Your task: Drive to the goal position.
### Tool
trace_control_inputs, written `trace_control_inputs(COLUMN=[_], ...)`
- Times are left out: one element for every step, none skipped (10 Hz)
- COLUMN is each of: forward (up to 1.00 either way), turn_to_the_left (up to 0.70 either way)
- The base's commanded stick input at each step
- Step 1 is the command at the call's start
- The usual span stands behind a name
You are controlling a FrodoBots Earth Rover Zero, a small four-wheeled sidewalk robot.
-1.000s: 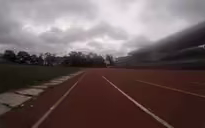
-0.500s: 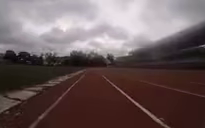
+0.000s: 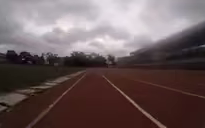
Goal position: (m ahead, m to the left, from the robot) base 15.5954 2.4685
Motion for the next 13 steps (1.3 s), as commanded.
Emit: trace_control_inputs(forward=[0.70,0.70,0.70,0.70,0.70,0.70,0.70,0.70,0.70,0.70,0.70,0.70,0.70], turn_to_the_left=[0.00,0.00,0.00,0.00,0.00,0.00,0.00,0.00,0.00,0.00,0.00,0.00,0.00])
